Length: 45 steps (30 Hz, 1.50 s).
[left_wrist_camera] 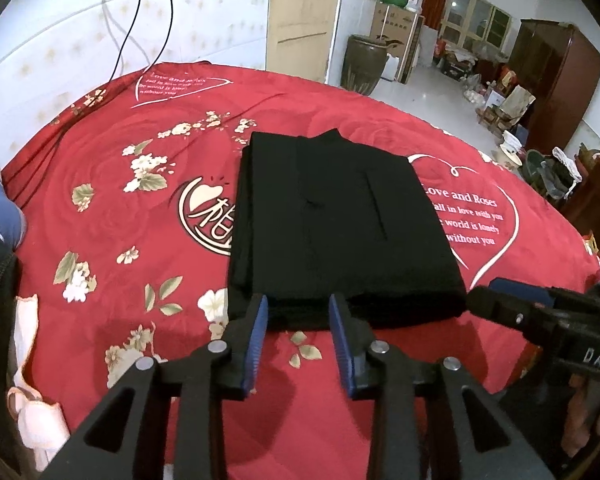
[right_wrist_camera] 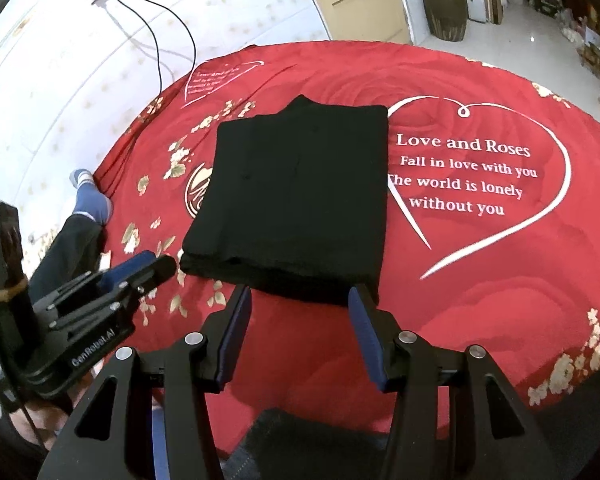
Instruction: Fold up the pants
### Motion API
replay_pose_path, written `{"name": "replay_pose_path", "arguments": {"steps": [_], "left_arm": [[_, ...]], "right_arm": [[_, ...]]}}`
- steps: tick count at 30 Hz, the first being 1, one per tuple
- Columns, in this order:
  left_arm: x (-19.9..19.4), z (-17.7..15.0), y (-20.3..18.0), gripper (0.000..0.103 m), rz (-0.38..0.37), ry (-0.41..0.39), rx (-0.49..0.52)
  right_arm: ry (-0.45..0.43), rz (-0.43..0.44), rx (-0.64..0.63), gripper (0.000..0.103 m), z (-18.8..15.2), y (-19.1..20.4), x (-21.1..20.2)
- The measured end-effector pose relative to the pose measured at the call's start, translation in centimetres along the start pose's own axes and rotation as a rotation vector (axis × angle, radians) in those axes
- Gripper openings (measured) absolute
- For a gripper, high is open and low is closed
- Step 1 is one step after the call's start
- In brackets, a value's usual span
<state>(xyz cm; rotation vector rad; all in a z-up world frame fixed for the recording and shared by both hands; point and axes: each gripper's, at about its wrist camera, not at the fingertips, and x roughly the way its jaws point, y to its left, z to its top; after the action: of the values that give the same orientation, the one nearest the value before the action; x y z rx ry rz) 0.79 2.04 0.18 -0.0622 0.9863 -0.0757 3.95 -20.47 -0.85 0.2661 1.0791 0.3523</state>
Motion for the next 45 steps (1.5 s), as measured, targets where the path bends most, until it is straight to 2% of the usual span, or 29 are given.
{"name": "replay_pose_path", "arguments": {"steps": [5, 11, 16, 19, 21, 32, 36, 42, 45], "left_arm": [[1.4, 1.4, 0.6, 0.043, -0.006, -0.006, -0.004], [3.9, 3.0, 2.7, 0.045, -0.014, -0.005, -0.042], [6.9, 3.9, 4.8, 0.046, -0.049, 0.032, -0.104], [7.9, 4.1, 5.7, 0.052, -0.09, 0.031, -0.143], [8.2, 4.2, 5.8, 0.052, -0.116, 0.025, -0.156], [9.9, 4.9, 5.9, 0.056, -0.215, -0.001, -0.184], [9.3, 4.0, 5.8, 0.056, -0.232, 0.013, -0.187], [9.3, 3.8, 5.5, 0.056, -0.224, 0.028, -0.195], [10.0, 4.7, 5.2, 0.056, -0.214, 0.023, -0.171]], "right_arm": [[0.001, 0.011, 0.01, 0.057, 1.9, -0.6, 1.1], [0.003, -0.006, 0.036, 0.057, 4.3, -2.4, 3.0], [0.018, -0.006, 0.085, 0.057, 5.7, -4.4, 4.9], [0.036, 0.003, 0.133, 0.057, 5.9, -5.8, 6.1], [0.052, 0.04, 0.179, 0.057, 5.9, -6.5, 6.8], [-0.014, 0.183, 0.266, 0.057, 7.1, -7.5, 7.9], [0.02, 0.266, 0.325, 0.057, 6.5, -7.7, 8.0], [0.048, 0.264, 0.289, 0.054, 5.9, -6.7, 7.9], [0.043, 0.266, 0.303, 0.049, 6.4, -7.2, 8.6]]}}
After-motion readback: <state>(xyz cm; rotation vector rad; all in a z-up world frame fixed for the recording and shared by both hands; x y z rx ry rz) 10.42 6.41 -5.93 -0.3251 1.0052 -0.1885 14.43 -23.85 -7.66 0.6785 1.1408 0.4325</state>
